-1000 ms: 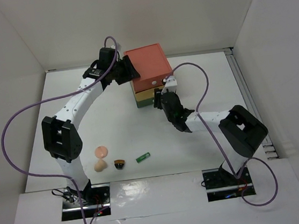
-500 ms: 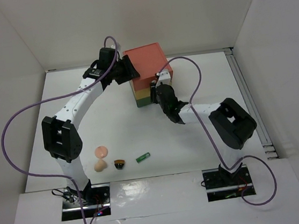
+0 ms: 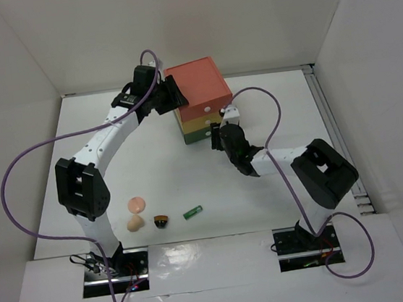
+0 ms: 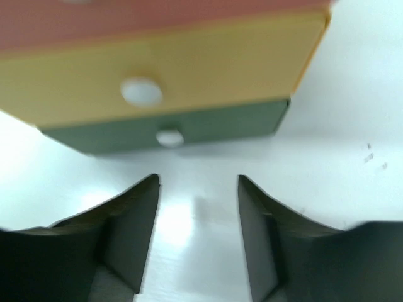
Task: Organize the makeup
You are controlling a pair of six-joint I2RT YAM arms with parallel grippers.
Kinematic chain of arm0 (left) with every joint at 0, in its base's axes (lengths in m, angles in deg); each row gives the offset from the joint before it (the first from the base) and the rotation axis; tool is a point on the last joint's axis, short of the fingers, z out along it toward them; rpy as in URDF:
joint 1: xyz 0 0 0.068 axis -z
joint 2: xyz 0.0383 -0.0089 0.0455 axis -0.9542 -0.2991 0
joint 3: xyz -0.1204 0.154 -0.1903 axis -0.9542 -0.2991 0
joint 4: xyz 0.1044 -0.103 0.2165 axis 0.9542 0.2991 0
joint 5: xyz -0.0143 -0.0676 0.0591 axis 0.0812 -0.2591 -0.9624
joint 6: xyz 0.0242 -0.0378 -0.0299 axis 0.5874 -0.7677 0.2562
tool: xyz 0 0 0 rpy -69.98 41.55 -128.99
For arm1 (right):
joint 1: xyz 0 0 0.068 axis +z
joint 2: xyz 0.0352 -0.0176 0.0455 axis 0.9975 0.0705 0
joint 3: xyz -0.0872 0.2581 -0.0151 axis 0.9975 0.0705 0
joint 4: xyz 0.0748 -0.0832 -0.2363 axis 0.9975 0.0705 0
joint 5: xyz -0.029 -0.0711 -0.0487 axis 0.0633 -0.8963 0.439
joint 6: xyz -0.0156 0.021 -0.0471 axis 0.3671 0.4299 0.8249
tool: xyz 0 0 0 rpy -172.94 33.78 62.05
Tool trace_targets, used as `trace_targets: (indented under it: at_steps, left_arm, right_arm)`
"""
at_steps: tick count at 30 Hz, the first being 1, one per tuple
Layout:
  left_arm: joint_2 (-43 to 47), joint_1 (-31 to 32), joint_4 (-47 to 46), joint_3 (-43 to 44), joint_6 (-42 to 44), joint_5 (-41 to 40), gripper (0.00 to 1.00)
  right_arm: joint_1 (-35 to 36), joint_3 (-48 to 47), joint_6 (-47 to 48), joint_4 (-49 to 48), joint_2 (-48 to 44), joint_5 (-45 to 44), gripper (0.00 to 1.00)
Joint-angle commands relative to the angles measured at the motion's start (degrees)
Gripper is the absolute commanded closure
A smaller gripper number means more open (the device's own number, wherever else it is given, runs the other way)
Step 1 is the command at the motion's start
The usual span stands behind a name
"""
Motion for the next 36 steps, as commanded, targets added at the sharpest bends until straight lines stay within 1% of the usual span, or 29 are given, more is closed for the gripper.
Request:
trace_targets:
  at_steps: [1,5,8,13,15,18,22,26,31,36]
  left_arm:
    - [-0.8,0.7,8.6,-1.8,2.5,-0.3,0.38]
    - [-1.3,0.7,8.6,-1.8,2.5,-0.3,0.38]
    - [-1.3,0.7,8.6,-1.8,2.5,-0.3,0.40]
    - [-1.8,0.7,9.1,-1.8,3.0,-0.3,0.40]
    - [-1.8,0.7,9.1,-1.8,3.0,-0.3,0.40]
    - [-1.8,1.2,9.1,-1.8,3.0,-0.3,0.40]
    - [-1.8,1.2,9.1,-1.8,3.0,-0.3,0.41]
    - [-1.8,1.2,9.1,-1.8,3.0,-0.3,0.42]
    - [-1.8,1.2,9.1,-1.8,3.0,-0.3,0.42]
    - [-1.8,1.2,9.1,-1.8,2.5,-0.3,0.43]
  right_arm:
    - [0.5,3.3,0.2,-0.9,-1.6,0.7,0.38]
    - [0.5,3.3,1.9,-3.7,2.1,2.2,0.37]
    - [0.5,1.2,3.7,-6.0,6.2,3.3,0.31]
    - [0.5,-0.6,4.2,-11.8,10.9,3.1,0.30]
    - [0.5,-2.2,4.2,-12.5,12.0,3.1,0.30]
    - [0.5,-2.3,4.2,-16.4,13.1,4.2,0.30]
    - [0.0,-2.8,3.7,-19.2,14.2,5.9,0.30]
    - [-0.6,-4.2,3.1,-19.2,15.7,5.9,0.30]
    - [-1.1,-4.2,1.9,-22.3,17.4,5.9,0.30]
    - [-1.6,-5.0,1.9,-22.9,18.6,6.5,0.33]
